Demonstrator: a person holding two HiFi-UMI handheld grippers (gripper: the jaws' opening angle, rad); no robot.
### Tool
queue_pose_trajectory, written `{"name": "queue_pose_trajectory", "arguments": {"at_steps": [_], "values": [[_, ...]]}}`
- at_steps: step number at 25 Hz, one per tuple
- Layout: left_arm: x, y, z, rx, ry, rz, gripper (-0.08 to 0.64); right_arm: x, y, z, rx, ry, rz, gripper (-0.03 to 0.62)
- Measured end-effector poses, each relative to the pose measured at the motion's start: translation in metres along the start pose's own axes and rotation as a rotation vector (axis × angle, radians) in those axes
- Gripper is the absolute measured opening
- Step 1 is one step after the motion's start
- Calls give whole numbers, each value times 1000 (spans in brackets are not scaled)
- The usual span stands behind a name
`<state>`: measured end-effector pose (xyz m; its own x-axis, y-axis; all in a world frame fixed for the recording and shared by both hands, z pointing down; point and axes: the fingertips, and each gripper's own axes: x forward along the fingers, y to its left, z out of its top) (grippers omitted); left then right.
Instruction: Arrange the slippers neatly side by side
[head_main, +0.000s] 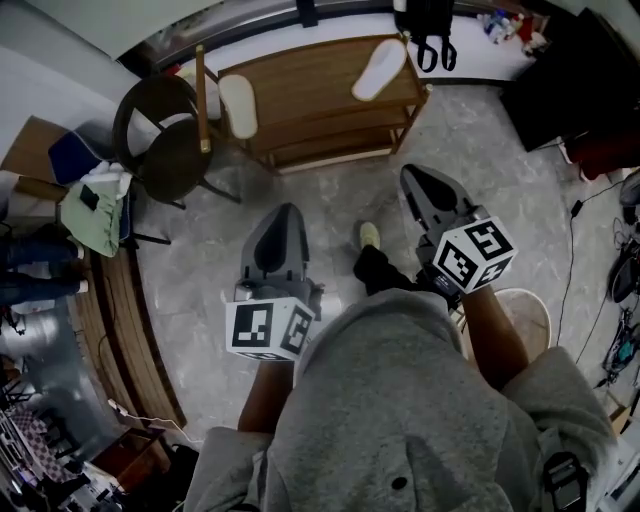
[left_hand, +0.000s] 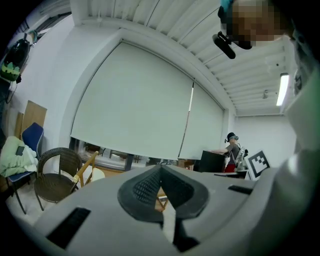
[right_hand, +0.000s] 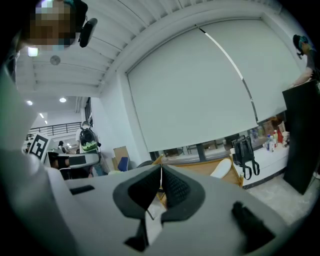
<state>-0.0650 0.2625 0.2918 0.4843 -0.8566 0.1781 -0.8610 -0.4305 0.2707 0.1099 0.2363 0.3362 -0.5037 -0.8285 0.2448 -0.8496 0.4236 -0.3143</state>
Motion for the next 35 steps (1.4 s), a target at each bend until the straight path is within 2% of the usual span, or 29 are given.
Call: {"name": "queue_pose_trajectory", "arguments": {"at_steps": [10,15,20,35], "values": [[77,17,22,11,13,46,12,59,-52,35,-20,19,36,26],[106,20,20,-8,36,62,12,76,-73,41,39,18,67,26],[130,24,24,-22,43,71,12,94,-89,48,42,24,87,26],[178,20,31,-2,33,70,12,121,-125,67,36,16,108,28]]}}
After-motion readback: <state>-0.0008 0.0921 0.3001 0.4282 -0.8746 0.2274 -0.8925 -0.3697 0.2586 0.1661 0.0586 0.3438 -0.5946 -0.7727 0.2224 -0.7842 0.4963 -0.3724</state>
